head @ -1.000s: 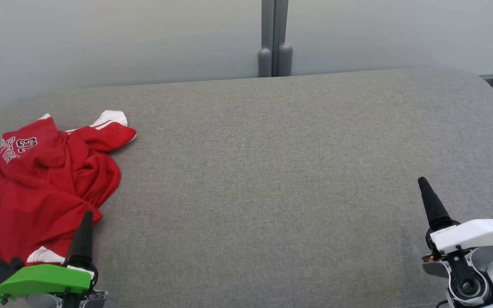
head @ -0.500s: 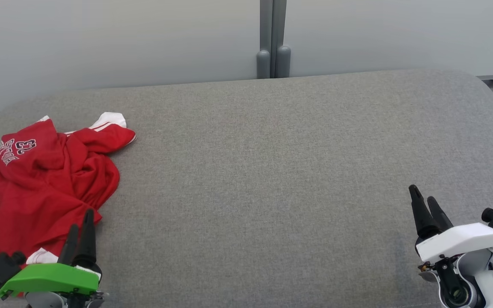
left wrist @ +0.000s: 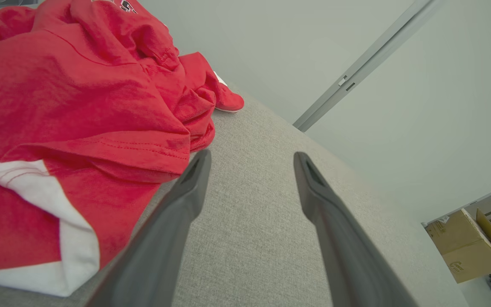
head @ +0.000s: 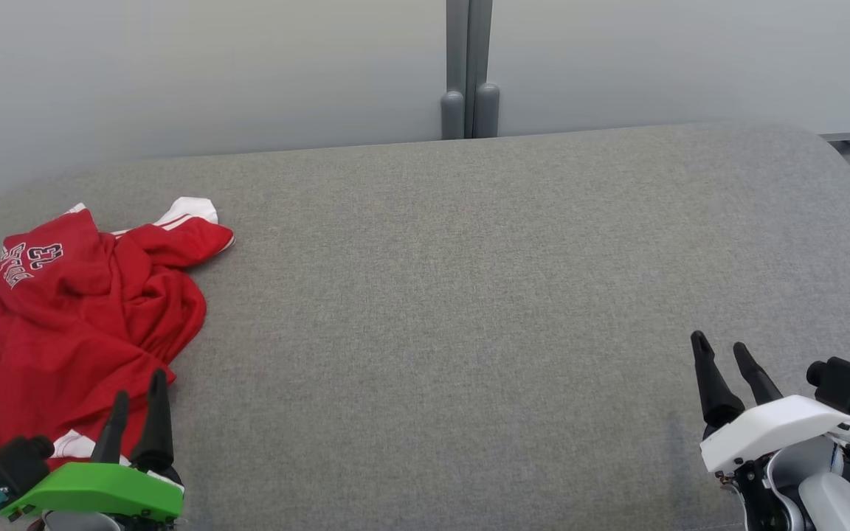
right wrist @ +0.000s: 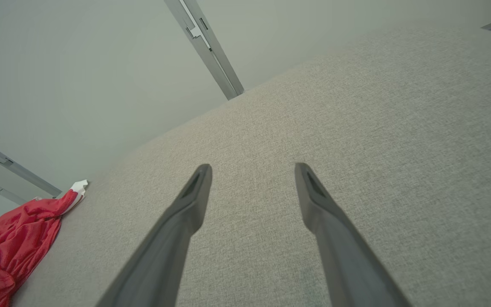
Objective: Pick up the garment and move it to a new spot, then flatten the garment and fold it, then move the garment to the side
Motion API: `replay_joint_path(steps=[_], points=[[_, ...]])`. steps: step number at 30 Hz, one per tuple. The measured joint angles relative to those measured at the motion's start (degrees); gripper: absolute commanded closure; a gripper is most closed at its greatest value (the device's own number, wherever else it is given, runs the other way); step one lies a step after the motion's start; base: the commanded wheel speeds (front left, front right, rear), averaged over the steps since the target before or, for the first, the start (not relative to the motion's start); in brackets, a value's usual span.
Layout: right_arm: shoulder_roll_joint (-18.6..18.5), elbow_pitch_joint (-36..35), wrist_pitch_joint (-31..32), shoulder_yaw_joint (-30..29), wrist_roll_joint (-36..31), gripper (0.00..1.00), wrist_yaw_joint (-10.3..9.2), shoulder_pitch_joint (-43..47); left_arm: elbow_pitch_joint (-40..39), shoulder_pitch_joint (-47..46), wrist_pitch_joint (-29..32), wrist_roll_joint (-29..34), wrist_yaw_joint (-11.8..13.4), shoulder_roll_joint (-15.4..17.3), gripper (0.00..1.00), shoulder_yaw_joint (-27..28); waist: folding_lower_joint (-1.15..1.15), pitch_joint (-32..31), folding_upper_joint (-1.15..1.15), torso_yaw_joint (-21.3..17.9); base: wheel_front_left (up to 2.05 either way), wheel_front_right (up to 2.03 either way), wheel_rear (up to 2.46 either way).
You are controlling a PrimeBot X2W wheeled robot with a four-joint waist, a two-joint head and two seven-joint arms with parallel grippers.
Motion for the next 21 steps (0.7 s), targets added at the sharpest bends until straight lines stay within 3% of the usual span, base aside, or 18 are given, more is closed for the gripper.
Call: replay_joint_path(steps=[21], points=[[-2.3, 0.1, -4.3, 2.6, -12.5, 0.0, 0.02, 0.7, 1.0, 1.5, -4.5, 15.8, -0.6, 1.5, 0.0, -0.1, 0.0, -0.5, 0.0, -0.1, 0.0, 0.0, 0.0]])
